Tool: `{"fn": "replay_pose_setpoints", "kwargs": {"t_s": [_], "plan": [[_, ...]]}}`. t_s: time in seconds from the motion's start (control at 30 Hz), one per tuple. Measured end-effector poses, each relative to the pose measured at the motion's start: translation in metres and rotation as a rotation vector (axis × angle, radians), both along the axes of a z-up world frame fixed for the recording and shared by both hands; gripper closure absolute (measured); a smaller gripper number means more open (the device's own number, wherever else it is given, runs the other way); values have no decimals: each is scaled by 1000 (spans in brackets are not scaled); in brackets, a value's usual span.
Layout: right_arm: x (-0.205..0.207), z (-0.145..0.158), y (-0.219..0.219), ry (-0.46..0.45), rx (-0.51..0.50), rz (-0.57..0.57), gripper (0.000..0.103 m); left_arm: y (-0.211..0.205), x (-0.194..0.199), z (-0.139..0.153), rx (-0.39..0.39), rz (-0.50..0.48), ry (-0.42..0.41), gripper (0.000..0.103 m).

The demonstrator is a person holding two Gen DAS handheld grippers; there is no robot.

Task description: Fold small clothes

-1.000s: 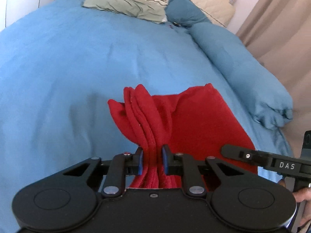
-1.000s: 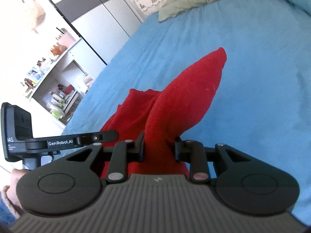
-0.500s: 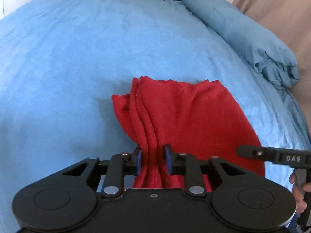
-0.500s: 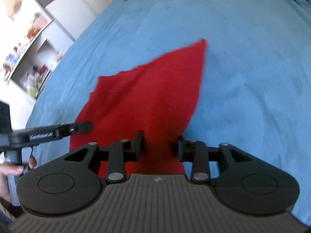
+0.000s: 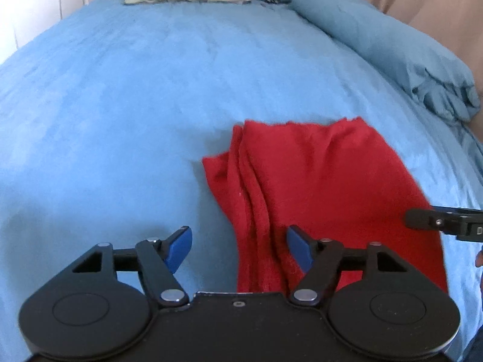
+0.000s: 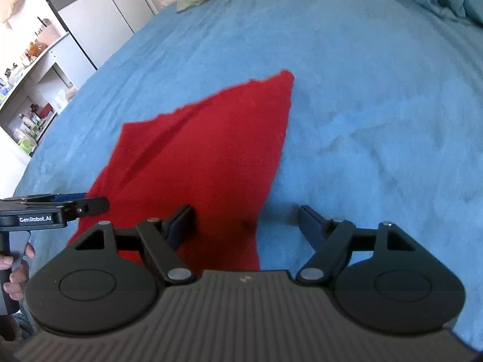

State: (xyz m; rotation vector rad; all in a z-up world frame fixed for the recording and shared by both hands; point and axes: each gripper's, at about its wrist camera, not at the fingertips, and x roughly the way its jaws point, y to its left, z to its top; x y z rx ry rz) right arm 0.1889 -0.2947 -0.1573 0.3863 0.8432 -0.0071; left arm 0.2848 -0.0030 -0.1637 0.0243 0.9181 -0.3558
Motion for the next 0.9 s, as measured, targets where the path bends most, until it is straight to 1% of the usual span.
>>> {"fn": "replay_pose_setpoints", "kwargs": {"t_s": [0.03,0.1,0.13,0.2,0.27,0.3,0.33,0.37,0.43,0.5,0.57,0.67,0.8,0.9], "plan": [[-2,4,1,-17,-7,-2,12,-1,-3,10,4,1,-19,29],[-7,24,4,-61,-20,2,12,-1,-13,31,30,8,-60,29],[-13,36,6,-84,-29,5,12,-3,-17,43,57,17,-71,29],[-25,64,11,-107,-64,4,12,-2,-30,65,69,27,-99,27],[-37,92,20,-116,-84,-12,12,-2,-49,93,58,42,-137,15],[-44,107,24,-127,-88,-21,10,-1,-59,106,52,51,-154,11],[-52,120,27,-133,-97,-32,7,-1,-69,119,42,62,-171,6],[-62,136,32,-139,-112,-48,1,0,-83,134,24,74,-191,3],[-79,162,42,-150,-145,-72,0,1,-106,157,-4,78,-223,0],[-100,184,53,-170,-185,-94,0,-1,-126,175,9,85,-246,0],[-120,201,63,-177,-224,-101,0,-3,-144,185,42,101,-256,0],[-143,213,75,-141,-274,-124,0,-4,-171,191,70,133,-259,0],[-174,218,85,-89,-292,-170,0,-3,-204,189,83,169,-248,0],[-192,212,92,-54,-304,-185,0,-5,-222,182,119,164,-225,0]]}}
